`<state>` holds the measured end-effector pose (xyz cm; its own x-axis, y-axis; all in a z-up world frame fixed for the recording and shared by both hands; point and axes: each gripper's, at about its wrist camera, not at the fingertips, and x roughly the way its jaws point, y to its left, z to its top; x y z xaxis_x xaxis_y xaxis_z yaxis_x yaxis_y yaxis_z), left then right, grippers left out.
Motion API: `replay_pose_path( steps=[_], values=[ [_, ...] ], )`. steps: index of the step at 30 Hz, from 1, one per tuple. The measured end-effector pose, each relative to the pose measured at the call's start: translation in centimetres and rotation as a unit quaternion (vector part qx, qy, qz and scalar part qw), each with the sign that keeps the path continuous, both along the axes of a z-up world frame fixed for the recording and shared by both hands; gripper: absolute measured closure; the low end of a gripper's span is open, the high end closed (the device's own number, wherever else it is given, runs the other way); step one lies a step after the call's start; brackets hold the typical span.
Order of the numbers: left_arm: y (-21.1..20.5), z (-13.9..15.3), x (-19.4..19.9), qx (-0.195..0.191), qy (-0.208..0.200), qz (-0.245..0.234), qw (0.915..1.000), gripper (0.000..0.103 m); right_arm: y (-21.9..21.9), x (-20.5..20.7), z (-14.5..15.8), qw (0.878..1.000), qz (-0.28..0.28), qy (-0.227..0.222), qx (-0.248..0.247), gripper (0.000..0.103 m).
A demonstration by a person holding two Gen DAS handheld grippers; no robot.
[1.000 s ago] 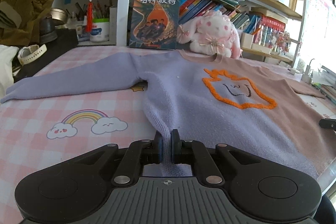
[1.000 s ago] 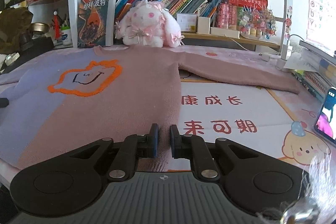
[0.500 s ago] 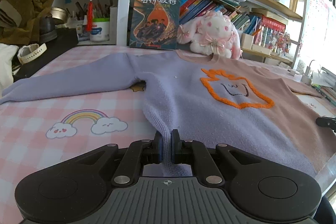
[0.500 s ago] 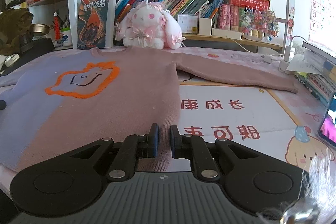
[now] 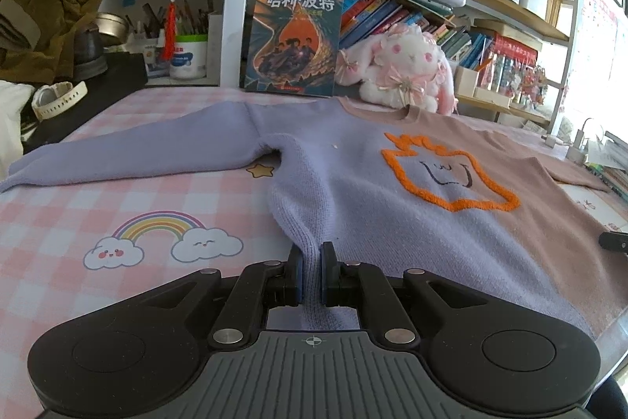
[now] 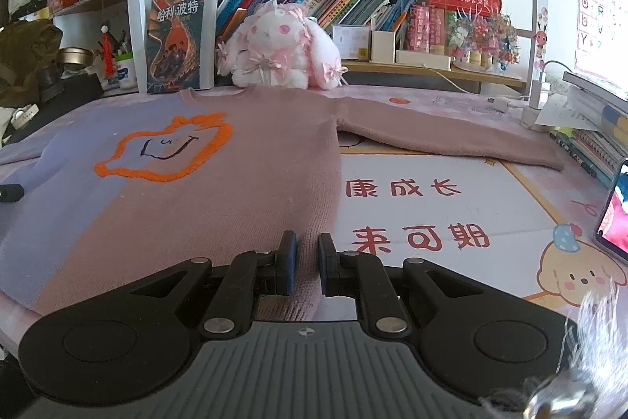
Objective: Fold clothes
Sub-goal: 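Pull the lavender hem edge outward with the left gripper, then open it, then move the left gripper to the lavender sleeve cuff and grasp it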
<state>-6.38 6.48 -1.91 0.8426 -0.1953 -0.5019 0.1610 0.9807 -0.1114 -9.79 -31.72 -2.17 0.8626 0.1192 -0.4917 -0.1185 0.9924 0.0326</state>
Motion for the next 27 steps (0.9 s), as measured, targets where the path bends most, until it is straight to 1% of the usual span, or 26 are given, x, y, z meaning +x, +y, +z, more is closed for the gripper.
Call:
replay_pose_path(
  steps=[2,3,4,7,8,9,11,12,17,18,19,21,22,24,25,27],
  values=[
    [0.0,0.0,0.0,0.003,-0.001,0.001,1.0000,0.094,0.1,-0.1,0.0,1.000,-0.002,-0.001,-0.001,0.092],
    [0.0,0.0,-0.1,0.004,-0.002,0.004,1.0000,0.090,0.1,-0.1,0.0,1.000,-0.003,-0.001,-0.001,0.092],
    [0.0,0.0,-0.2,0.005,-0.003,0.008,0.9999,0.088,0.1,-0.1,0.0,1.000,-0.004,-0.001,-0.002,0.092],
    [0.1,0.1,-0.9,0.006,-0.009,0.016,0.9998,0.087,0.0,-0.1,0.1,1.000,-0.011,0.003,0.007,0.089],
    [0.1,0.1,-1.2,0.007,-0.012,0.018,0.9997,0.087,-0.1,-0.1,0.1,1.000,-0.013,0.005,0.011,0.082],
    [0.1,0.2,-1.5,0.009,-0.017,0.019,0.9997,0.086,-0.1,-0.2,0.1,1.000,-0.015,0.007,0.015,0.071],
    [0.0,0.3,-2.2,0.012,-0.025,0.021,0.9994,0.086,-0.3,-0.5,0.2,0.999,-0.013,0.011,0.030,0.061],
    [0.0,0.4,-2.5,0.013,-0.029,0.022,0.9992,0.084,-0.4,-0.6,0.2,0.999,-0.014,0.011,0.032,0.061],
    [-0.5,0.9,-4.0,0.025,-0.049,0.019,0.9983,0.067,0.1,-1.6,0.3,0.999,-0.017,0.006,0.032,0.052],
    [-0.7,1.0,-4.2,0.028,-0.053,0.018,0.9980,0.061,0.2,-1.8,0.4,0.999,-0.016,0.004,0.032,0.048],
    [-0.8,1.1,-4.5,0.031,-0.057,0.017,0.9978,0.057,0.4,-1.9,0.5,0.999,-0.014,0.002,0.031,0.046],
    [-1.1,1.2,-4.9,0.032,-0.064,0.014,0.9973,0.042,0.8,-2.2,0.7,1.000,-0.011,-0.003,0.027,0.039],
    [-1.1,1.2,-5.0,0.032,-0.066,0.013,0.9972,0.035,1.0,-2.3,0.9,1.000,-0.010,-0.006,0.025,0.036],
    [-1.1,1.3,-5.2,0.031,-0.071,0.012,0.9969,0.030,1.4,-2.4,1.2,1.000,-0.007,-0.011,0.019,0.029],
    [-1.1,1.3,-5.2,0.033,-0.072,0.012,0.9968,0.026,1.7,-2.4,1.3,1.000,-0.005,-0.014,0.017,0.027],
    [-1.0,1.3,-5.2,0.036,-0.073,0.012,0.9966,0.022,2.2,-2.4,1.6,1.000,0.000,-0.019,0.013,0.021]
  ],
)
